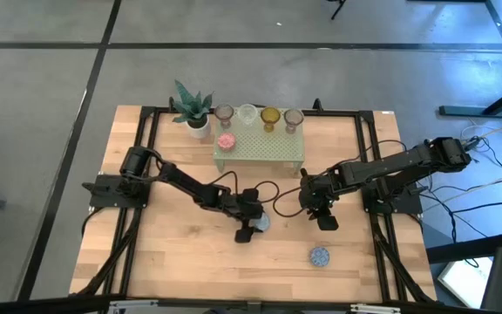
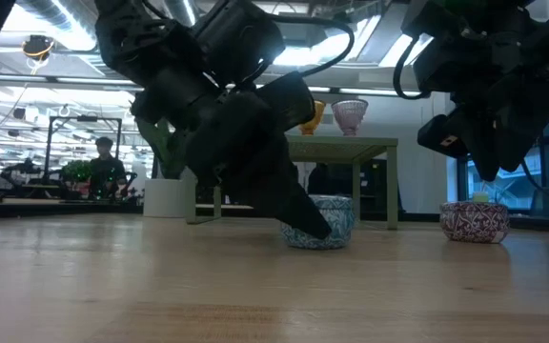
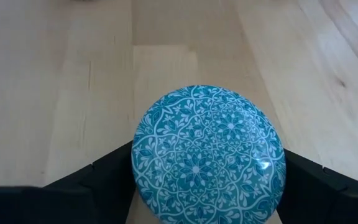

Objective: Pick & Place candle stick holders
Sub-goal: Put the light blue scented candle on the shelf

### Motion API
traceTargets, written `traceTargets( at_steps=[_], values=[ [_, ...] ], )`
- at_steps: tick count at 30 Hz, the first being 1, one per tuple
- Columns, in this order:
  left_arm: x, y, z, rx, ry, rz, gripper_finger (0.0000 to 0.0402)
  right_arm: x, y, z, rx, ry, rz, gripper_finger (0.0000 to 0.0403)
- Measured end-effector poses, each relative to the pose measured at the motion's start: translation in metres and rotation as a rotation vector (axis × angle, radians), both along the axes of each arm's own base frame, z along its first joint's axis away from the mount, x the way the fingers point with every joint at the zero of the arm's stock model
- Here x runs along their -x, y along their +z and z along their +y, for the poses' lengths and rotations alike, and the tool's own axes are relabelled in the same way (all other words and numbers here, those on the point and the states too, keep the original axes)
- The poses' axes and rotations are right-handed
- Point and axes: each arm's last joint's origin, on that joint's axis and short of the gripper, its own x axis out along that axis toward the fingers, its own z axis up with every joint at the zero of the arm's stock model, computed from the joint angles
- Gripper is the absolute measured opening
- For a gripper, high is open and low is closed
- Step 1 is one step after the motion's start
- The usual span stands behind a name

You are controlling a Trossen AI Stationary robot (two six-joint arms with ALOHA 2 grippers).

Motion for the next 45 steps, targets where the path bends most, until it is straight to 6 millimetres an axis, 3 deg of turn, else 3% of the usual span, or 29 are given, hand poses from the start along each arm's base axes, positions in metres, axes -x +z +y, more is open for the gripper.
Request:
traceTargets(
  at_steps=[5,9,16,22,36,45],
  values=[
    [-0.006,0.014,0.000,0.004,0.006,-0.039,0.0300,0.000,0.000,0.000,0.000,0.000,0.001,0.0104],
    [-0.005,0.040,0.007,0.000,0.039,-0.075,0.0300,0.000,0.000,0.000,0.000,0.000,0.001,0.0104],
    [0.012,0.096,0.033,-0.140,0.264,-0.082,0.0301,0.001,0.000,0.000,0.001,0.000,0.007,0.0104],
    [0.020,0.127,0.061,-0.153,0.447,-0.127,0.0302,0.000,0.000,0.000,0.001,0.000,0.003,0.0104],
    [0.026,0.130,0.122,-0.196,0.707,-0.136,0.0302,0.000,0.000,0.000,-0.001,0.004,0.000,0.0104],
    [0.030,0.129,0.141,-0.168,0.792,-0.124,0.0302,0.000,0.000,0.000,0.000,0.004,0.004,0.0104]
  ],
)
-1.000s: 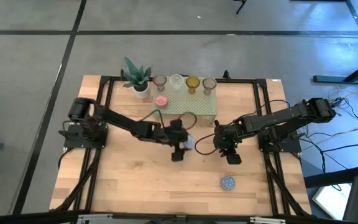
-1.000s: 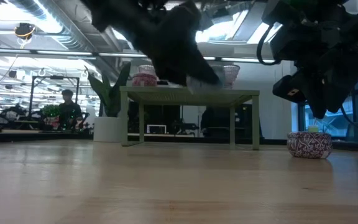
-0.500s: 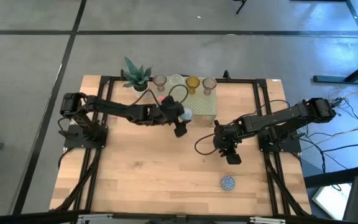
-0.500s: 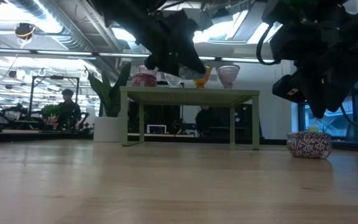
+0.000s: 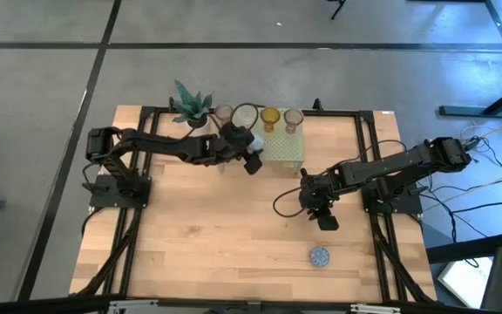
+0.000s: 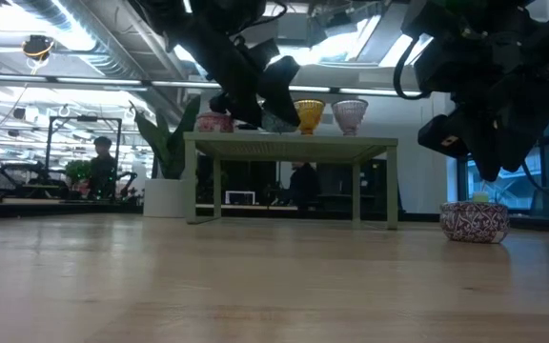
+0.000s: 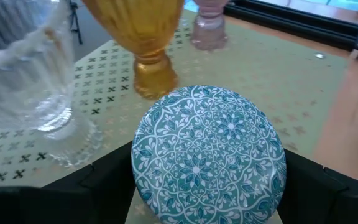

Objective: Pick & Place candle stick holders
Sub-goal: Put the light blue scented candle on the shelf

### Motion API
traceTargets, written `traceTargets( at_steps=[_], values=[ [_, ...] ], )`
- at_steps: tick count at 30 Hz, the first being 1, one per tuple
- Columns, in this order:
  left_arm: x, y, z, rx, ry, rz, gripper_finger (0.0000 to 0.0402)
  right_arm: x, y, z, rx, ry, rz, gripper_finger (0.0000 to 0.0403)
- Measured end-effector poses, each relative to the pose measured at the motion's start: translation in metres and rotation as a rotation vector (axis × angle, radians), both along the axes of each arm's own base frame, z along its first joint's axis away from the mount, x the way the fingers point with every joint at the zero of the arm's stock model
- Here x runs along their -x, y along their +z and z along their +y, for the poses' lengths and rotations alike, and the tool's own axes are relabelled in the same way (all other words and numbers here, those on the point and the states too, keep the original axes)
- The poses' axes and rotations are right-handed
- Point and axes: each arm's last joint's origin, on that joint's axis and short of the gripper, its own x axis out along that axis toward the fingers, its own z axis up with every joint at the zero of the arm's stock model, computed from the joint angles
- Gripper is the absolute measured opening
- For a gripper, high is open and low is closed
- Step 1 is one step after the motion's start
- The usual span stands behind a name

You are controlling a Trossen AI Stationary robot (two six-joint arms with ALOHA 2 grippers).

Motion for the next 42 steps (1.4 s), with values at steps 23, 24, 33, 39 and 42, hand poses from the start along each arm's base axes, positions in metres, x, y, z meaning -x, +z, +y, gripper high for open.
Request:
traceTargets(
  at_steps=[23,24,33,39,42],
  values=[
    [-0.004,0.059,0.010,0.033,-0.075,0.169,0.0302,0.000,0.000,0.000,0.010,0.023,-0.011,0.0104],
    [-0.002,0.060,0.012,0.049,-0.059,0.185,0.0302,0.000,0.000,0.000,0.010,0.023,-0.011,0.0104],
    [0.005,0.043,0.020,0.128,0.015,0.243,0.0302,0.000,0.000,0.000,0.009,0.021,-0.008,0.0104],
    [0.002,0.041,0.021,0.142,0.044,0.186,0.0302,0.000,0.000,0.000,0.007,0.021,-0.005,0.0104],
    [0.002,0.041,0.021,0.137,0.050,0.187,0.0302,0.000,0.000,0.000,0.007,0.023,-0.006,0.0104]
  ],
)
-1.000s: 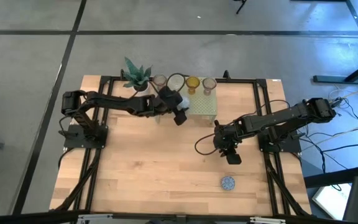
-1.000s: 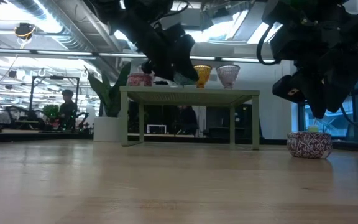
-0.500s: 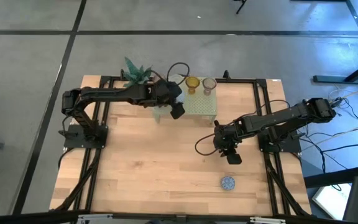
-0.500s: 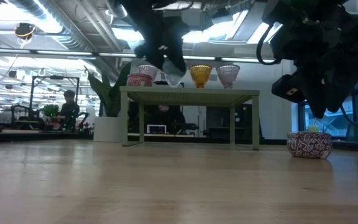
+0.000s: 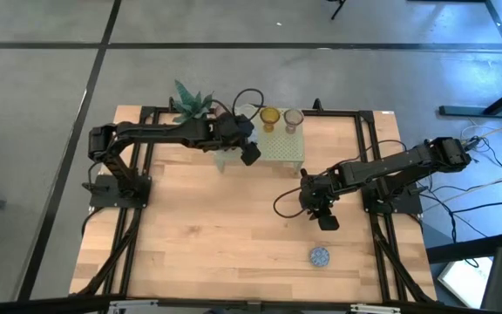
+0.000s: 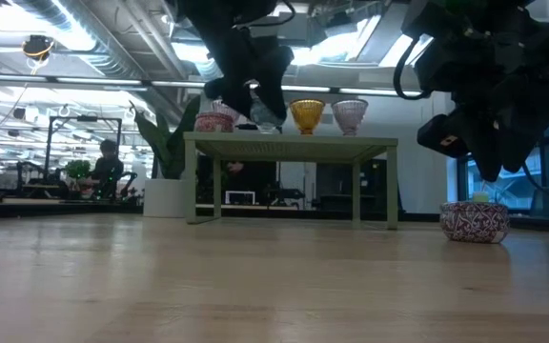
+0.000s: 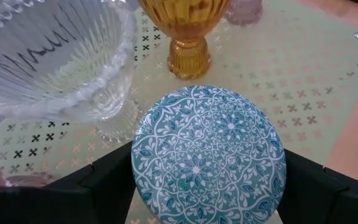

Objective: Pick & Place candle stick holders
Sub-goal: Put the light blue scented candle on the shelf

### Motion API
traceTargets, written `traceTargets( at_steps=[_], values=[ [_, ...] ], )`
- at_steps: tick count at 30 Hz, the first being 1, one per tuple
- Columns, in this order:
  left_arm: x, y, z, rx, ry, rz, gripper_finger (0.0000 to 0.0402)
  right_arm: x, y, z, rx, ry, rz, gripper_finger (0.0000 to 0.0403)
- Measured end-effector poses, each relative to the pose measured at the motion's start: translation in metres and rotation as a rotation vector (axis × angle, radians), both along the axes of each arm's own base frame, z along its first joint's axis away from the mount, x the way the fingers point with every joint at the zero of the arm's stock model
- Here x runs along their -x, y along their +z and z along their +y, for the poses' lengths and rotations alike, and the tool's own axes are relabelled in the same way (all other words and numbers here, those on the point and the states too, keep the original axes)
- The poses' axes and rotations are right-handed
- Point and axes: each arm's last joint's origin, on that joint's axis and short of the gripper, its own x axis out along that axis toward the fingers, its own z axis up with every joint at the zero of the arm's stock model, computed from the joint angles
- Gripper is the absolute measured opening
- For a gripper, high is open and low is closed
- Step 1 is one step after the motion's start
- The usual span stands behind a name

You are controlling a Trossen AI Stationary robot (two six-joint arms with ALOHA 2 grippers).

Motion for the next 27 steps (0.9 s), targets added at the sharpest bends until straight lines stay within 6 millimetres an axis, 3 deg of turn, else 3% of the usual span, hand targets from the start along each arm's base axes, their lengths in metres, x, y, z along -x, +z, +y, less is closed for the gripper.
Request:
traceTargets(
  at_steps=[10,27],
  values=[
    [-0.009,-0.017,0.000,0.012,0.002,0.046,0.0302,0.000,0.000,0.000,-0.001,-0.002,0.003,0.0104],
    [-0.016,-0.015,-0.003,0.029,-0.109,-0.012,0.0314,0.000,0.000,0.000,0.002,0.031,-0.017,0.0104]
  ],
)
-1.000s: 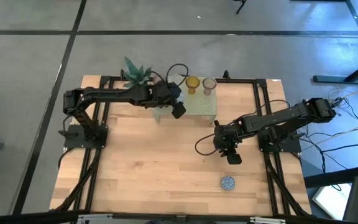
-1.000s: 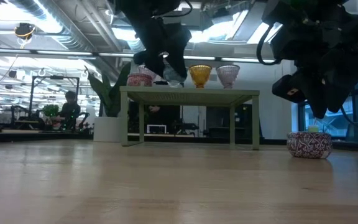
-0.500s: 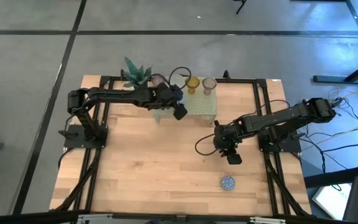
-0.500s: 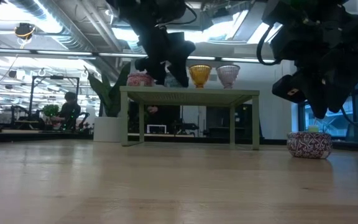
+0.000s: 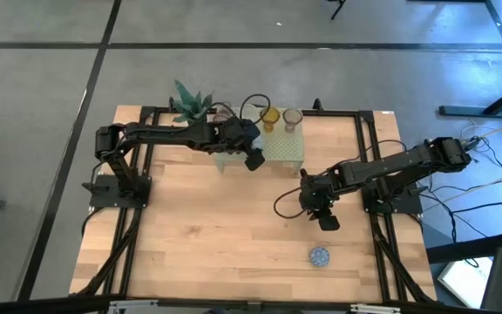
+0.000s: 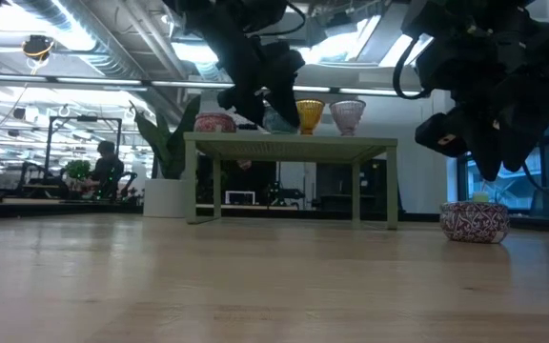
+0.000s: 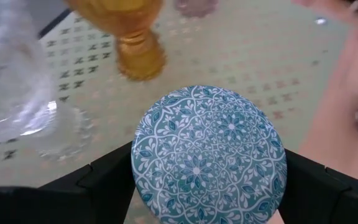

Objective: Pick & Place candle stick holders
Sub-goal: Put the light blue scented candle on the shelf

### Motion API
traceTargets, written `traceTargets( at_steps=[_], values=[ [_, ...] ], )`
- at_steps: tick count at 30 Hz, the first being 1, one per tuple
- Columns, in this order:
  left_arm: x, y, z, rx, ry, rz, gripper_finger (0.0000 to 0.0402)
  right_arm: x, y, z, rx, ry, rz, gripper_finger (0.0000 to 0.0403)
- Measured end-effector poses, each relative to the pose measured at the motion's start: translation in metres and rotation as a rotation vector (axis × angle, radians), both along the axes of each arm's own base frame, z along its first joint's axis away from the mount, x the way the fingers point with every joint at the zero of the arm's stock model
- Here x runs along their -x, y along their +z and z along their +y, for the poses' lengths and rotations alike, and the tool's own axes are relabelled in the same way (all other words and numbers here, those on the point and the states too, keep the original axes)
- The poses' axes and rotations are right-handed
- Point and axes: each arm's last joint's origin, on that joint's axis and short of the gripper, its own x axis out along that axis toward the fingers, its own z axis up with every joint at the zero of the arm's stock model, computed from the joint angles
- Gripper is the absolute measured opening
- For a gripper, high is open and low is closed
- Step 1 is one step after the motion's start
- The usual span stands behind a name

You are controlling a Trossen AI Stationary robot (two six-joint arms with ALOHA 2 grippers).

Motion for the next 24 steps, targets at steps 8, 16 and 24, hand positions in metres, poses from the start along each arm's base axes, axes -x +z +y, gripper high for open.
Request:
traceTargets(
  at_steps=[8,16,24],
  values=[
    [0.0005,-0.0008,-0.0017,0.000,-0.004,0.013,0.0316,-0.0002,0.0001,0.0001,0.003,0.016,-0.009,0.0104],
    [0.0034,-0.0038,-0.0029,-0.008,-0.041,0.073,0.0317,-0.0002,0.0001,0.0001,0.001,0.010,-0.006,0.0104],
    [0.0034,-0.0038,-0.0029,-0.005,-0.046,0.072,0.0317,-0.0001,0.0001,0.0001,0.002,0.013,-0.006,0.0104]
  ],
)
